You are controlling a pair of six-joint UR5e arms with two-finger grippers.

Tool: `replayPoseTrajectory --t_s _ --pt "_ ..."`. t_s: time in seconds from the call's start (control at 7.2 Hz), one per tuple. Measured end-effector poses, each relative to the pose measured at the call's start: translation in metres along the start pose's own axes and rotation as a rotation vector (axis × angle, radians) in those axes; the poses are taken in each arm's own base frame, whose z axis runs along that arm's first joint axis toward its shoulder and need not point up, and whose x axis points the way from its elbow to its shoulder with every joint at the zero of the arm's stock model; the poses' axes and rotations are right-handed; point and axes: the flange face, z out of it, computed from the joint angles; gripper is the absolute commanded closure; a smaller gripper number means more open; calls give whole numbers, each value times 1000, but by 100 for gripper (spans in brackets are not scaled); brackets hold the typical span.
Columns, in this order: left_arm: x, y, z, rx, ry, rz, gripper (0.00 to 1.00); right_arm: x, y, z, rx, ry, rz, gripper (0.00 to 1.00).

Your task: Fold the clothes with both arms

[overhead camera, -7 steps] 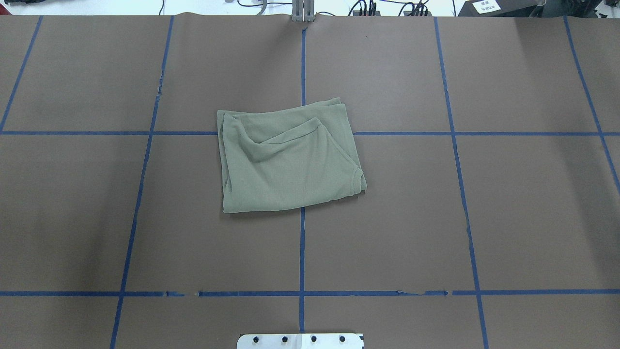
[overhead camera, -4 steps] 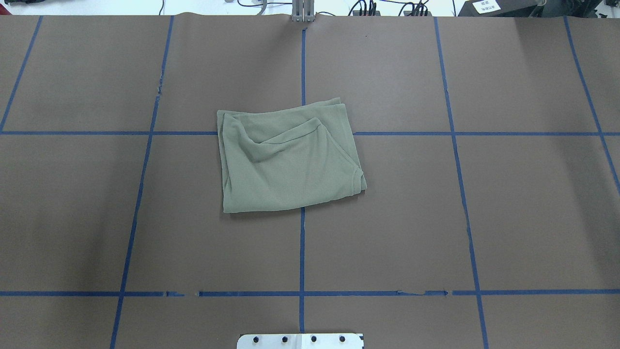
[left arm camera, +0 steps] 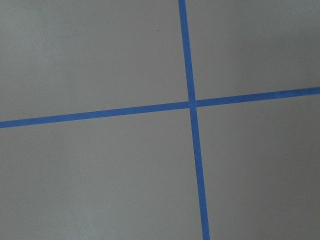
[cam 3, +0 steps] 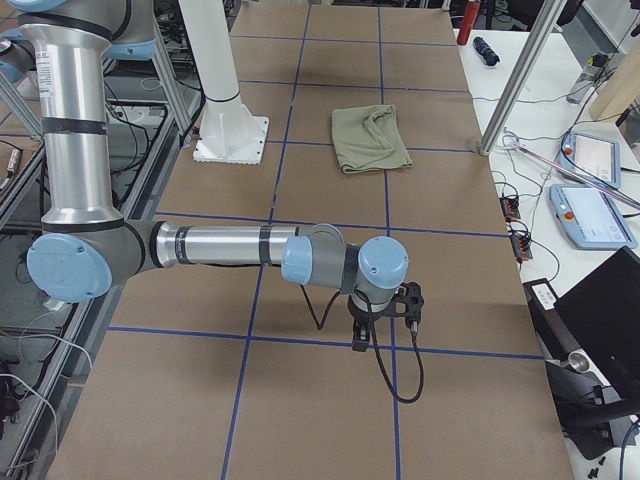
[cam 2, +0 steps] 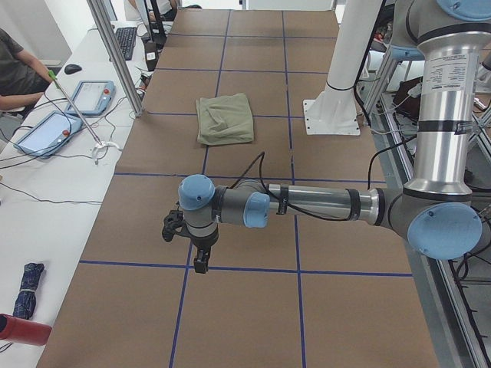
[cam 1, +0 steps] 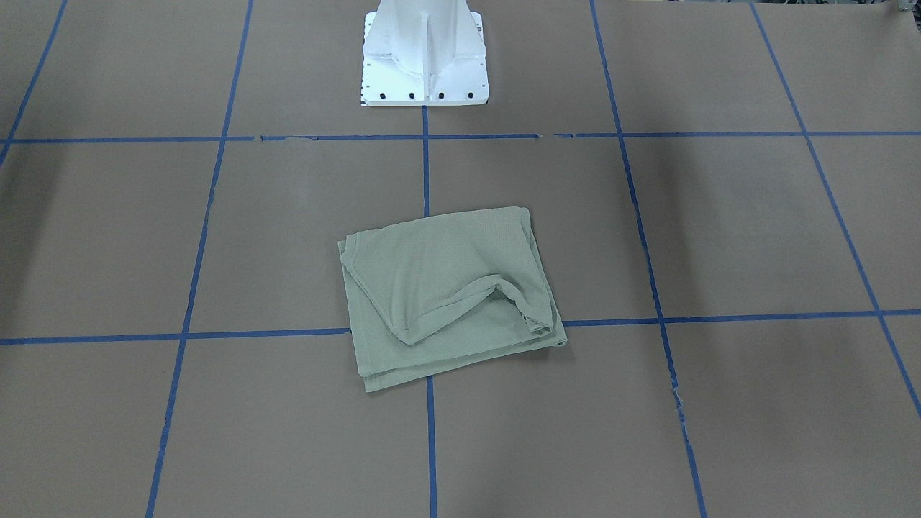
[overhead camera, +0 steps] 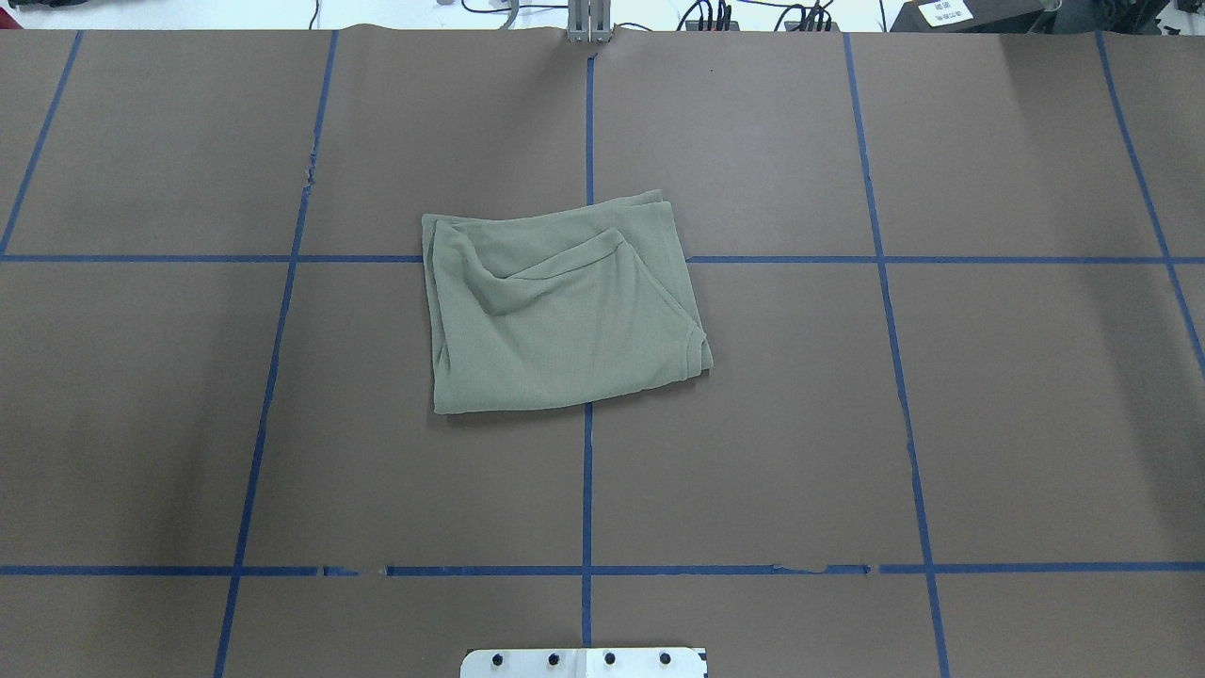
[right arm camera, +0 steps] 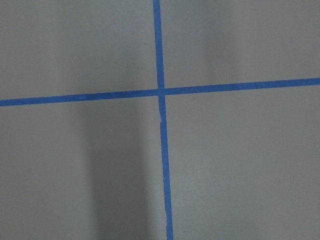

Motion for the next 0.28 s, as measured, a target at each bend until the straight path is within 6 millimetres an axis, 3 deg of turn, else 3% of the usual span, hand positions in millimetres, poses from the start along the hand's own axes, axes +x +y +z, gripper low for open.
replayPoseTrajectory --t_s 0.28 --pt "2 -2 -3 5 0 3 0 -1 0 -1 3 -1 -3 0"
